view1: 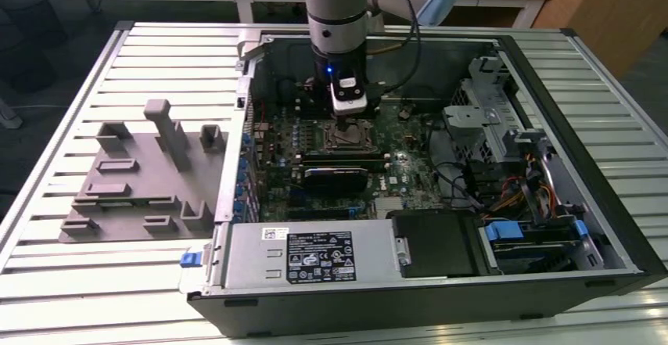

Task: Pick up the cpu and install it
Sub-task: 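Install the first cpu locking lever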

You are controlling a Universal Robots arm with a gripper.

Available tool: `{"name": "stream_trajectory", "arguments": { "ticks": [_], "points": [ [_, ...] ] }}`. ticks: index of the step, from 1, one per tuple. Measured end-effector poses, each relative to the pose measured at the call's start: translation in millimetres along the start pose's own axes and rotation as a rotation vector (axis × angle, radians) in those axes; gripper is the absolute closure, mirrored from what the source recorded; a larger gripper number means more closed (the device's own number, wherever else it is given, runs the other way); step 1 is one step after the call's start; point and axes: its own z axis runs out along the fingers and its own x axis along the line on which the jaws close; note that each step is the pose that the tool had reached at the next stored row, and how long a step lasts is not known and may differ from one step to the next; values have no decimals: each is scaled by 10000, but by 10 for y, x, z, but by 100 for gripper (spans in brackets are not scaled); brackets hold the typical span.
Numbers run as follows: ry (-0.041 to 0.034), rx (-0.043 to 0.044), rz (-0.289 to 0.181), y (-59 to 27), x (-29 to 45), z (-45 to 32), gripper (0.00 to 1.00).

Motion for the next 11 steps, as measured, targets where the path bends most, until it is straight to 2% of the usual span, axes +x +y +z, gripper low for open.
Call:
{"name": "stream_trajectory", "arguments": {
  "ticks": [4, 6, 11],
  "points": [
    [33, 5, -40, 13, -30, 4, 89],
    [94, 27, -107, 22, -48, 7, 89],
    [274, 149, -450, 27, -60, 7, 89]
  ]
}}
